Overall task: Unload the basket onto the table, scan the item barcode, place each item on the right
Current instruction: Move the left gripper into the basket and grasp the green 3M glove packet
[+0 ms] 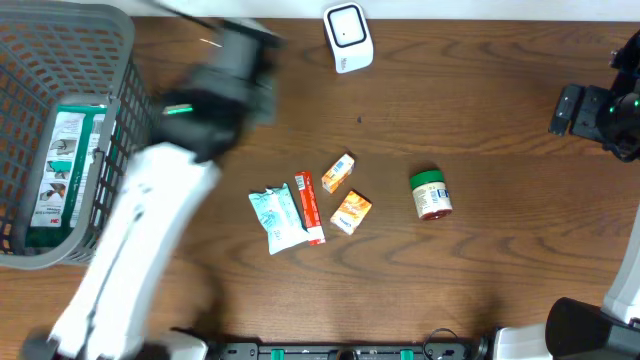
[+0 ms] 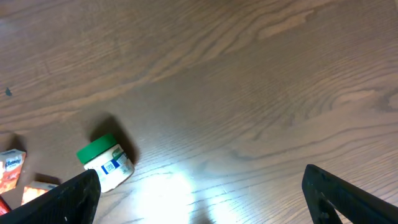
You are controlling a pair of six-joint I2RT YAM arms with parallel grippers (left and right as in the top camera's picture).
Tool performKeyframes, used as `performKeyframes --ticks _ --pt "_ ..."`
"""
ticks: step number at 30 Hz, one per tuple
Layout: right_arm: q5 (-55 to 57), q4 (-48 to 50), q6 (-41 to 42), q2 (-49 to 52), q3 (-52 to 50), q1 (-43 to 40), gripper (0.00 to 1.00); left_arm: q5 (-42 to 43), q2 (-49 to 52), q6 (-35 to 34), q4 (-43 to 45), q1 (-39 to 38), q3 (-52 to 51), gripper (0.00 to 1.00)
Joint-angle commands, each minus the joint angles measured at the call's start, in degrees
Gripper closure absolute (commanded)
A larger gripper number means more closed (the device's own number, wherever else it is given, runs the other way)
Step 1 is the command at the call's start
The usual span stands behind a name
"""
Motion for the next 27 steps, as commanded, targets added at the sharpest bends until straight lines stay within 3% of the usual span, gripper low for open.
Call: performKeyframes --ticks 1,9,12,15,22,27 --pt "-0.07 0.00 0.70 0.17 0.61 -0.11 0.01 0.00 -5.49 -3.15 0.33 9.51 1.46 0.41" --pt "-0.07 0.00 0.70 0.17 0.61 -0.11 0.01 -2.40 -3.89 -3.04 -0.28 33.09 0.35 0.22" --pt "-0.07 0.00 0.70 0.17 0.61 -0.11 0.01 -2.36 -0.79 -3.04 -0.35 38.16 -0.48 0.12" --pt "-0.07 0.00 0.70 0.17 0.61 -0.11 0.01 -2.12 3.56 -0.66 -0.50 41.07 -0.48 0.04" --pt "-0.07 0.00 0.70 0.17 0.61 -0.11 0.01 -2.16 13.51 8.61 2.56 42.64 -0.48 0.00" --pt "-0.07 0.00 0.70 0.17 0.61 -0.11 0.01 -0.17 19.52 9.05 1.66 42.62 -0.48 0.00"
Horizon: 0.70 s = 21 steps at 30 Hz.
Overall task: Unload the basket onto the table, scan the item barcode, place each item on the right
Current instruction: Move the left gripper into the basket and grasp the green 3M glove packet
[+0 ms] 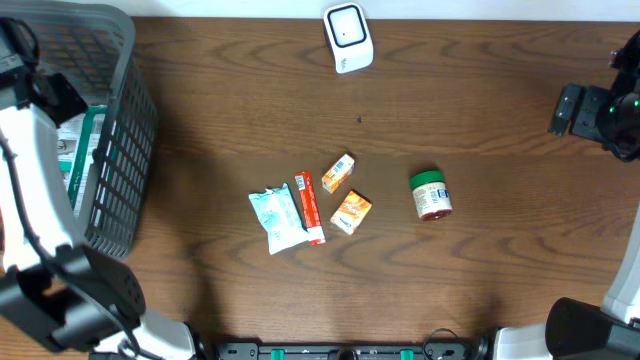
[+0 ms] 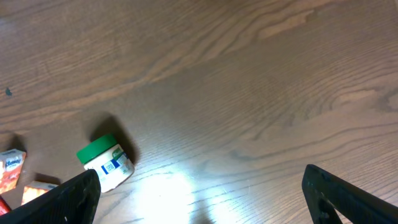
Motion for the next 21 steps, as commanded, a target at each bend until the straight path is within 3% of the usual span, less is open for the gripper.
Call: performKeyframes --ticks 1,17,21 --pt "-0.07 0.02 0.70 0.17 0.61 -0.11 0.01 2.80 4.17 3.30 -0.57 0.37 -0.39 0.01" --pt "-0.07 0.04 0.70 0.17 0.61 -0.11 0.01 6.60 20.37 6.08 -0.98 1.88 -0.42 0.02" --pt "-0.07 0.02 0.70 0.17 0.61 -0.11 0.01 14.69 23.80 10.95 -0.98 2.54 -0.42 0.02"
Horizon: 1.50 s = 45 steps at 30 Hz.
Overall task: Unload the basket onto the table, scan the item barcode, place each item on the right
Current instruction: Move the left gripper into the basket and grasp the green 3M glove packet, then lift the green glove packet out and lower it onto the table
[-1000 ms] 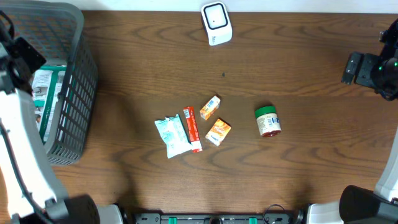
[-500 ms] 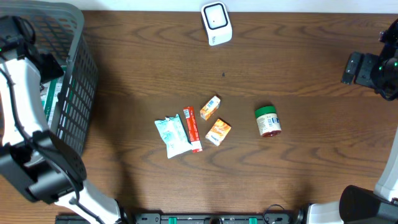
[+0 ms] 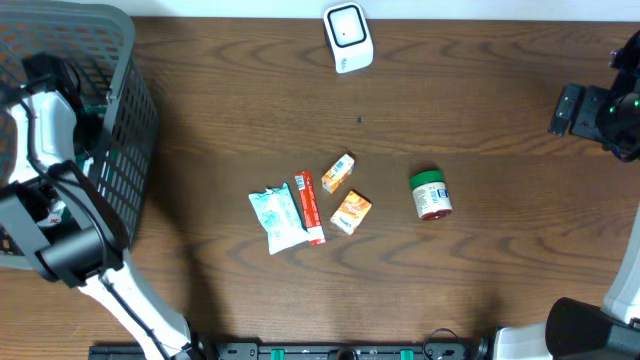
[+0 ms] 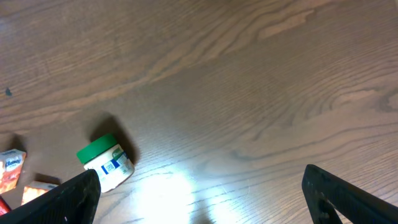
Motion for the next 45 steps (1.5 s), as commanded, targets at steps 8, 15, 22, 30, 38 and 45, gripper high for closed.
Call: performKeyframes --ticks 8,15,22,30,38,45 --pt "-0.07 0.00 0.70 0.17 0.61 -0.11 0.01 9.31 4.70 6.64 -0.31 2.36 -0.42 0.02" --pt "-0.07 0.00 0.70 0.17 0.61 -0.11 0.01 4.02 4.70 3.04 -0.35 5.27 -0.42 0.17" --pt "-0.07 0.00 0.70 0.17 0.61 -0.11 0.01 4.74 4.70 1.22 0.09 7.10 -0.42 0.46" --pt "-0.07 0.00 0.70 0.17 0.61 -0.11 0.01 5.11 3.98 1.01 0.28 7.15 -0.22 0.85" --pt "-0.07 0.00 0.70 0.17 0.61 -0.11 0.01 4.87 -7.43 -5.11 -0.50 7.15 2.34 0.93" --pt "-0.07 0.00 0.70 0.17 0.61 -0.11 0.01 4.92 -28.44 -10.86 2.49 7.15 2.34 0.93"
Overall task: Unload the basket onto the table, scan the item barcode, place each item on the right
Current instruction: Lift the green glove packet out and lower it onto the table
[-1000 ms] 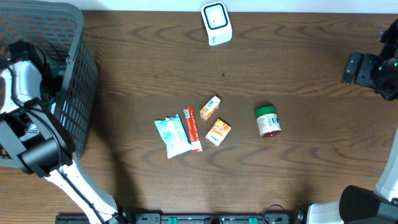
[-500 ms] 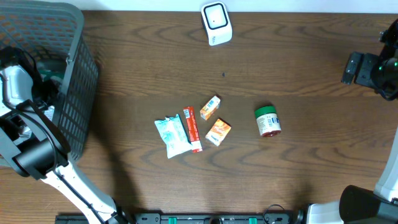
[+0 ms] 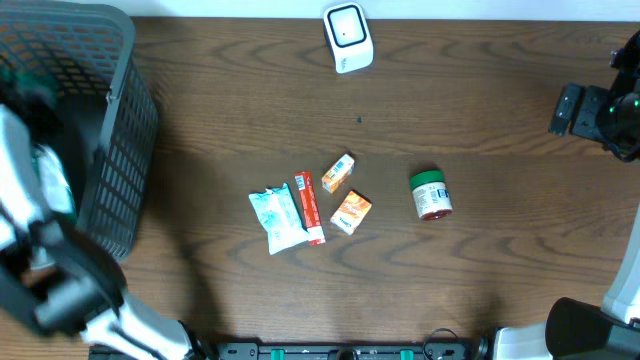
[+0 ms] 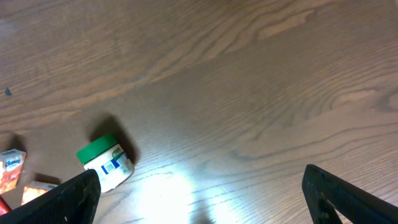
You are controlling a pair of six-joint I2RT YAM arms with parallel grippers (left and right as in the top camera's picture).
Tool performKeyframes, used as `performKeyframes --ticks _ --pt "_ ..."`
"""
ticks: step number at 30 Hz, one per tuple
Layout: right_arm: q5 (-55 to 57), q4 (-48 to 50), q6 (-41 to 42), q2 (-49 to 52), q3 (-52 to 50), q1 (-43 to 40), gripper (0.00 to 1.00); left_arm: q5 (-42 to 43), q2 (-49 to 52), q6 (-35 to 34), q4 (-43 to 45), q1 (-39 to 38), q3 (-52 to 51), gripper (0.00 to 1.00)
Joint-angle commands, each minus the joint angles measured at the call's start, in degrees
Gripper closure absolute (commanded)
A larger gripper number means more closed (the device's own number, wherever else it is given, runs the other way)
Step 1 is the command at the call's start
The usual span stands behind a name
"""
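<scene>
A white barcode scanner (image 3: 347, 37) stands at the table's far edge. Mid-table lie a teal-and-white packet (image 3: 277, 218), a red stick pack (image 3: 308, 208), two orange boxes (image 3: 338, 172) (image 3: 351, 211) and a green-lidded jar (image 3: 431, 195) (image 4: 106, 163). My left arm (image 3: 30, 200) is a blur over the grey basket (image 3: 120, 150); its fingers cannot be made out. My right gripper (image 4: 200, 180) hangs open above bare wood to the right of the jar, holding nothing. The right arm (image 3: 600, 110) sits at the table's right edge.
The mesh basket fills the left end of the table. A pale blurred shape (image 3: 55, 180) shows inside it beside the arm. The orange boxes (image 4: 12, 168) peek in at the left edge of the right wrist view.
My left arm has shifted over the basket and is now motion-blurred along its left side. The right arm and the items on the table have not moved.
First my left arm stretched across the table by the basket's right rim, and a green-and-white box lay in the basket. Then the arm was over the basket's left part, then its end was inside the basket. Now it is a blur there. The right arm has stayed put.
</scene>
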Motion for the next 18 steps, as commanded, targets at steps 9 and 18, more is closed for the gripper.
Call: performKeyframes --ticks 9,18 --pt "-0.07 0.00 0.70 0.17 0.61 -0.11 0.01 6.32 -37.57 -10.82 1.55 0.39 1.75 0.93" --pt "-0.07 0.00 0.70 0.17 0.61 -0.11 0.01 29.88 -48.72 -17.79 -5.46 -7.45 1.57 0.93"
